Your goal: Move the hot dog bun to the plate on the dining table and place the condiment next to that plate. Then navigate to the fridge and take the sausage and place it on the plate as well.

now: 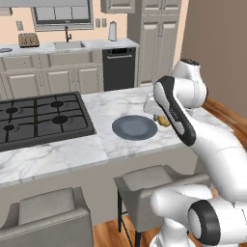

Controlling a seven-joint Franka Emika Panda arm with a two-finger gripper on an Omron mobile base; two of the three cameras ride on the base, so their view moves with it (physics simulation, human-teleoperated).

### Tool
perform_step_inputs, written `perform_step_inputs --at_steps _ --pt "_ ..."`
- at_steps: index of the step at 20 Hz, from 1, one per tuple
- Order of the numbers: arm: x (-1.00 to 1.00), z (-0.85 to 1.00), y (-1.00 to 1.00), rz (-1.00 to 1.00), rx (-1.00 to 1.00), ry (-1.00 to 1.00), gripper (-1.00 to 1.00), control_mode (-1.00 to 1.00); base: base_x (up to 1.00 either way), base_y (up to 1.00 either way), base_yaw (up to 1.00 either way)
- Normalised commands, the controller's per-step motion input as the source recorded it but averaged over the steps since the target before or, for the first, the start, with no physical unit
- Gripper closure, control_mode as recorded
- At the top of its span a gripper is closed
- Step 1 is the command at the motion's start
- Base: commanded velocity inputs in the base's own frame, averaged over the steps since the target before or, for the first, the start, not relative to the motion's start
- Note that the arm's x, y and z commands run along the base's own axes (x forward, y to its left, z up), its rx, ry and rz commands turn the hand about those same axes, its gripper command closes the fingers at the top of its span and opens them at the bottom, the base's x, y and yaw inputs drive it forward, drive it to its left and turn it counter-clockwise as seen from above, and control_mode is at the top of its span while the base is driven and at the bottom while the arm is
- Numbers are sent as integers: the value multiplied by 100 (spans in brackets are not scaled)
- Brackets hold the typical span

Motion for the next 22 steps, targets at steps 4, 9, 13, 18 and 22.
perform_step_inputs --at_steps 4,9,13,18,22 --pt "94 -48 0 4 0 14 100 -100 0 0 0" --pt "86 -49 0 6 0 12 100 -100 0 0 0" --pt "71 -54 0 7 0 7 100 -100 0 0 0" --pt "65 -52 0 8 0 4 100 -100 0 0 0" --pt "55 -45 0 6 0 0 100 -100 0 0 0"
